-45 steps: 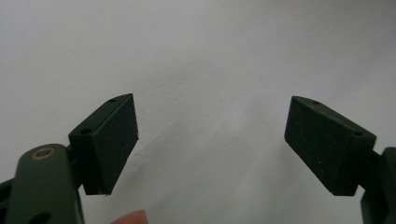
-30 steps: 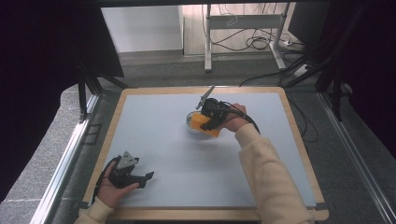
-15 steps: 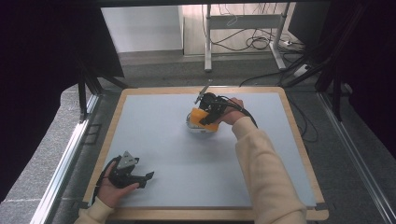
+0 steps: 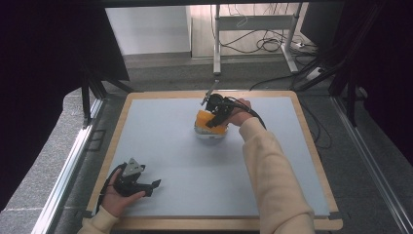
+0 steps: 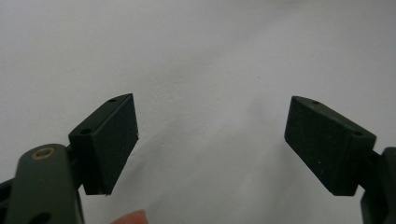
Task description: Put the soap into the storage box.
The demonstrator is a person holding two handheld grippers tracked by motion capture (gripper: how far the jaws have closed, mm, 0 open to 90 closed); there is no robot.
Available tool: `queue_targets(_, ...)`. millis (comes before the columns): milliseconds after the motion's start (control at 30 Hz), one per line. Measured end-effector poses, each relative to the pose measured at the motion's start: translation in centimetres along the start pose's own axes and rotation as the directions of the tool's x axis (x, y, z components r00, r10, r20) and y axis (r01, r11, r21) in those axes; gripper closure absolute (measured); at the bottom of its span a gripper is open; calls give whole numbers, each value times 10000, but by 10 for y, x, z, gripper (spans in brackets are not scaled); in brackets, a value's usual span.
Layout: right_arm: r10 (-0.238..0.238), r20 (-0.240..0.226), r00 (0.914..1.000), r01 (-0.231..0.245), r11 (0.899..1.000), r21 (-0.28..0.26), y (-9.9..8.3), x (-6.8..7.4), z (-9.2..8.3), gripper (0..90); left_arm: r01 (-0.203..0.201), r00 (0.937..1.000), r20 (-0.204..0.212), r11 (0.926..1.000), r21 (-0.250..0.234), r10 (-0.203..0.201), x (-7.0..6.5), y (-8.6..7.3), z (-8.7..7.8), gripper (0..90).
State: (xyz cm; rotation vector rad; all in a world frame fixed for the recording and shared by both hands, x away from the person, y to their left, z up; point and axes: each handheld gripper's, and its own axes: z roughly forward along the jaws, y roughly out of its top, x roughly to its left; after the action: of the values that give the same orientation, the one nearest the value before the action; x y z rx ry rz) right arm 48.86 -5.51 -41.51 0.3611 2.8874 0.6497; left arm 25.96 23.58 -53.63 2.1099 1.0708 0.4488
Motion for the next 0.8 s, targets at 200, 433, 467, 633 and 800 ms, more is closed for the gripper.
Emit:
queue_targets(200,-151,28,9999,150,9993,340,5,-9,3,616,2,10000,-8,10000,17,-2,1,0,0,178)
queue_targets(433,-296,-54,9995,298,9986,447,10,-17,6,616,-4,10000,-10,10000,17,4,1,0,0,178)
queue_targets(467,-302,-78,9995,305,9987,410,11,-19,7,616,-2,10000,-6,10000,5,2,1,0,0,179)
queue_targets(633,-369,-216,9991,380,9978,540,9,-26,18,616,31,10000,4,10000,-37,-31,0,0,-1,179)
queue_targets(800,-447,-479,9978,476,9971,598,7,-28,23,615,21,10000,26,10000,-4,-21,1,0,0,180)
